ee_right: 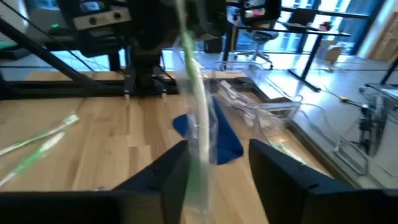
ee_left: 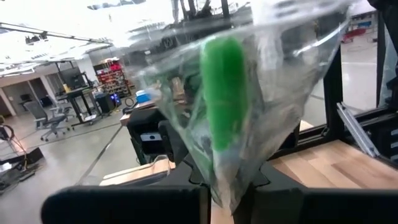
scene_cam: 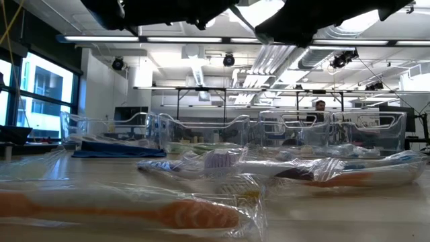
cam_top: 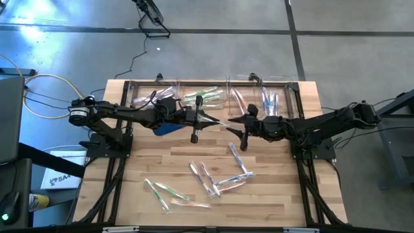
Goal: Pick & Place Toothbrushes
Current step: Put the green toothbrush into the middle left transparent bin
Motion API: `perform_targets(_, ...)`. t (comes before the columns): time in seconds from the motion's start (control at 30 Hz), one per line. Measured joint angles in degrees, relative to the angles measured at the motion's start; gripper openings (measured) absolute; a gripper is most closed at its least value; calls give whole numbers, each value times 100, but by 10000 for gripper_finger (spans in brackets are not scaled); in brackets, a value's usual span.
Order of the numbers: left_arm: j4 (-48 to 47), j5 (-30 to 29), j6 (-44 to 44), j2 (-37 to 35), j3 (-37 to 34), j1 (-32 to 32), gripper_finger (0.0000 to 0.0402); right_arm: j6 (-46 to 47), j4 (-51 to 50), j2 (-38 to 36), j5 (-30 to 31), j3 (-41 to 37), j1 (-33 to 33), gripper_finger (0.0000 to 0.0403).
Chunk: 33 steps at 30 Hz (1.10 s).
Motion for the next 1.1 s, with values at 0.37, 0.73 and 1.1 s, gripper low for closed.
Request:
perform_targets(0.37, -355, 672, 369, -260, 0, 412, 16, 353, -1851, -1074, 29, 7, 130, 188)
perform_targets(0.73, -2874, 942, 1081, -274, 708, 1430, 16, 1038, -3062, -1805, -325, 7, 302, 157)
perform_targets(1.1, -5913, -590, 2477, -172, 2287, 2090, 16, 2002, -3476, -1325, -902, -4, 302, 8)
